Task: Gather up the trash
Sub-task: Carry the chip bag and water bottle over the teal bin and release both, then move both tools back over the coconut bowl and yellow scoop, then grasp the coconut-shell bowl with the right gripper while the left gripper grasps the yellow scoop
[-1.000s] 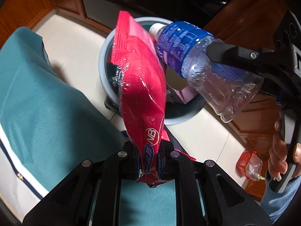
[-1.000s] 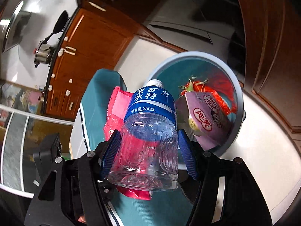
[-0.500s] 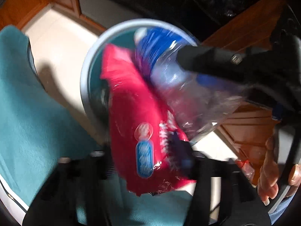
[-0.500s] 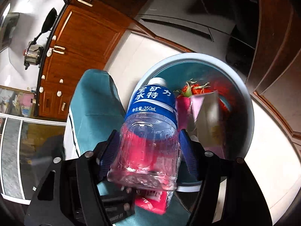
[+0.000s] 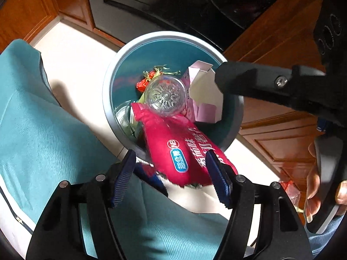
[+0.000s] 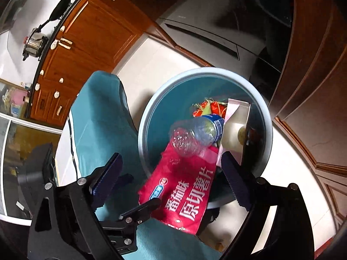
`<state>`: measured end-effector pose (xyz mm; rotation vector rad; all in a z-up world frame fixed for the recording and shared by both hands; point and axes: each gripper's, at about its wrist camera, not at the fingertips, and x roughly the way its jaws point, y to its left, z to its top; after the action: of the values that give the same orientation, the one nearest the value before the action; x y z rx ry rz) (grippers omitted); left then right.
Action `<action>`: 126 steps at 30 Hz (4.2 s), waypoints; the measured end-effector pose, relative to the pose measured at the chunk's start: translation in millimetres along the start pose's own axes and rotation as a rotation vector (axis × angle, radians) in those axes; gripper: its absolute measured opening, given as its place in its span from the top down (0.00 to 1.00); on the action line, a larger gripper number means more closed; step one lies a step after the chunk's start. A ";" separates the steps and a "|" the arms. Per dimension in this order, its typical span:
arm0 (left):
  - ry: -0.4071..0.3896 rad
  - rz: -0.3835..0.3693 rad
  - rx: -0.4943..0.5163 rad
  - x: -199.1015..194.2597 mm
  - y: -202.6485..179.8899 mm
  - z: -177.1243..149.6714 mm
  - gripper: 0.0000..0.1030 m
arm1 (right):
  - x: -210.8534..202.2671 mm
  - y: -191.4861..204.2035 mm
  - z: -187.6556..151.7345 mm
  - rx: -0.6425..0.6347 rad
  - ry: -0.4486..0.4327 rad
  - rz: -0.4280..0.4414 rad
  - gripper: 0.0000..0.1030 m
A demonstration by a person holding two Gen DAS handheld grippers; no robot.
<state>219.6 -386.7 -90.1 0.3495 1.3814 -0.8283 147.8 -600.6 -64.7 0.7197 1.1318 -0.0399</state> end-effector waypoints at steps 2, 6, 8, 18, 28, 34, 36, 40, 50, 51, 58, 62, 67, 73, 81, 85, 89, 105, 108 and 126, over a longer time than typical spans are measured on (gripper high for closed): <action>-0.007 0.001 0.005 -6.9 -1.1 -2.8 0.34 | -3.7 2.5 -2.9 -0.002 0.000 -0.006 0.14; -0.044 0.008 0.013 -28.0 -8.8 -11.1 0.33 | -19.3 12.1 -12.8 -0.016 -0.003 -0.026 0.14; -0.063 0.015 0.020 -39.5 -12.4 -16.4 0.32 | -28.3 18.7 -17.0 -0.028 -0.011 -0.033 0.14; -0.222 0.085 0.075 -117.7 -29.6 -71.5 0.13 | -100.9 67.6 -57.5 -0.112 -0.098 -0.070 0.06; -0.372 0.112 0.028 -186.3 -4.4 -148.1 0.04 | -142.1 138.2 -113.1 -0.258 -0.140 -0.070 0.06; -0.410 0.122 -0.089 -202.6 44.8 -204.1 0.04 | -125.9 198.7 -145.3 -0.393 -0.100 -0.048 0.06; -0.419 0.125 -0.141 -208.2 66.4 -225.4 0.04 | -117.4 216.0 -154.2 -0.426 -0.072 -0.036 0.06; -0.423 0.135 -0.231 -218.3 107.3 -262.5 0.04 | -92.2 254.9 -176.4 -0.510 -0.008 -0.017 0.06; -0.433 0.242 -0.473 -229.8 224.7 -360.4 0.04 | -4.2 333.5 -235.1 -0.670 0.188 -0.024 0.06; -0.431 0.247 -0.495 -229.5 234.8 -369.4 0.04 | 4.9 339.5 -240.4 -0.682 0.208 -0.024 0.06; -0.408 0.268 -0.616 -218.4 288.9 -426.2 0.04 | 75.9 383.8 -277.0 -0.761 0.357 -0.028 0.06; -0.393 0.275 -0.627 -209.0 299.8 -439.7 0.04 | 104.4 400.7 -289.3 -0.786 0.403 -0.023 0.06; -0.360 0.305 -0.595 -195.4 306.8 -441.7 0.04 | 133.0 412.3 -298.8 -0.793 0.446 -0.004 0.44; -0.342 0.292 -0.549 -184.4 315.2 -440.3 0.04 | 152.5 410.7 -296.9 -0.757 0.475 0.013 0.63; -0.367 0.257 -0.581 -182.5 331.4 -449.5 0.04 | 165.9 421.1 -305.1 -0.827 0.424 0.019 0.92; -0.386 0.225 -0.590 -182.4 336.7 -446.7 0.04 | 161.1 411.4 -297.1 -0.828 0.379 -0.008 0.94; -0.364 0.234 -0.522 -177.8 333.7 -432.7 0.06 | 147.0 395.4 -281.4 -0.819 0.293 -0.079 0.94; -0.301 0.278 -0.255 -169.8 308.3 -397.3 0.70 | 148.2 368.2 -268.1 -0.735 0.268 -0.105 0.89; -0.297 0.226 -0.246 -168.5 297.1 -400.8 0.70 | 148.6 366.4 -267.6 -0.734 0.265 -0.112 0.87; -0.226 0.269 -0.077 -155.3 263.7 -384.4 0.67 | 153.9 369.3 -270.7 -0.770 0.267 -0.125 0.78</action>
<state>129.6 96.3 -81.2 0.3608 1.1229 -0.5722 137.8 -117.6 -68.9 -0.0366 1.3200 0.3786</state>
